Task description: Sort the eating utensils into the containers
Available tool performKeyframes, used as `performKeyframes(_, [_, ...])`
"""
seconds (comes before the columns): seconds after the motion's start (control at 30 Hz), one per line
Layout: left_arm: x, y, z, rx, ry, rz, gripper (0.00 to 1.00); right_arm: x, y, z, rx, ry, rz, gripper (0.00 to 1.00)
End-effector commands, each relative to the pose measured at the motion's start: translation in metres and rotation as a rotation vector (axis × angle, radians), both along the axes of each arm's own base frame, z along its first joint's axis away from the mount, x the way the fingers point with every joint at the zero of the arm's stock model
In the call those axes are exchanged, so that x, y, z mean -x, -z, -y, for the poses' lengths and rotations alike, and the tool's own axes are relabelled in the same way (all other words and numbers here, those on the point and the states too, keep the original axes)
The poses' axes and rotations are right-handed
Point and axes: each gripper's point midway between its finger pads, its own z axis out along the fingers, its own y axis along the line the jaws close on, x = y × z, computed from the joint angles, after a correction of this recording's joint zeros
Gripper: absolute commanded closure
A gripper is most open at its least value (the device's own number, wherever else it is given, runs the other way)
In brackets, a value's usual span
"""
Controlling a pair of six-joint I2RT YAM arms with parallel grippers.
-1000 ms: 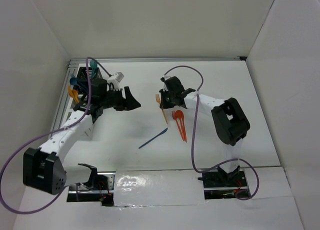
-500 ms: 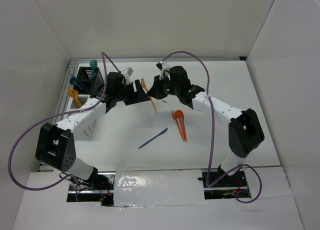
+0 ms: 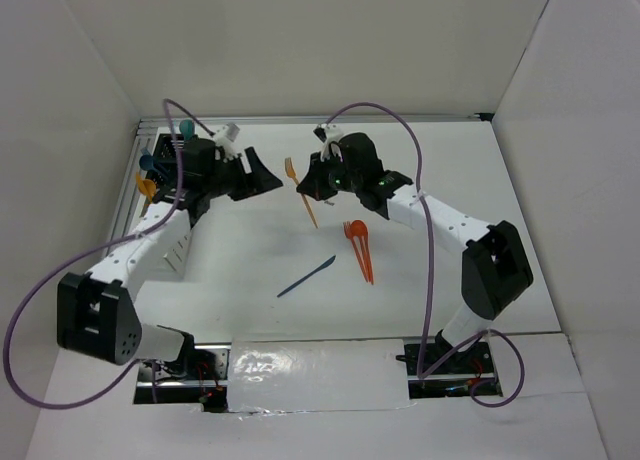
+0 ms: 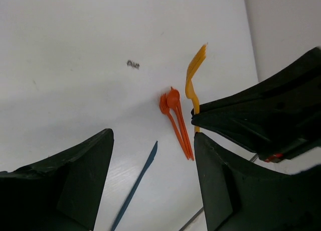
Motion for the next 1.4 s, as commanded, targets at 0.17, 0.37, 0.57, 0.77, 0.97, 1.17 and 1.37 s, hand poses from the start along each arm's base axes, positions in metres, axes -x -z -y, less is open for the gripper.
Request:
performKeyframes(0.17, [0.005, -0.071, -0.022, 0.097, 0.05, 0.224, 0.23, 0.024, -0.032, -0.003, -0.042, -0.052, 0.056, 1.0])
performKeyframes(0.37, [0.001, -0.064, -0.011, 0.11, 0.075, 0.203, 0.24, 0.033, -0.037, -0.015, -0.056, -0.082, 0.064, 1.0])
performKeyframes(0.57, [-0.001, -0.06, 0.014, 0.11, 0.146, 0.194, 0.25, 0.044, -0.047, -0.034, -0.072, -0.118, 0.076, 1.0])
performKeyframes(0.77, [-0.005, -0.057, 0.029, 0.077, 0.164, 0.193, 0.3, 0.046, -0.05, -0.044, -0.067, -0.102, 0.089, 1.0])
performKeyframes(0.97, [-0.004, -0.066, 0.022, 0.066, 0.106, 0.277, 0.77, 0.039, -0.051, -0.046, -0.049, -0.061, 0.091, 1.0])
performKeyframes(1.17, [-0.005, -0.081, -0.02, 0.034, 0.023, 0.355, 0.83, 0.035, -0.067, -0.041, -0.06, -0.015, 0.041, 0.62])
performKeyframes(1.37, [-0.013, -0.118, -0.087, -0.048, -0.1, 0.451, 0.82, 0.038, -0.101, -0.011, -0.088, 0.026, 0.001, 0.0])
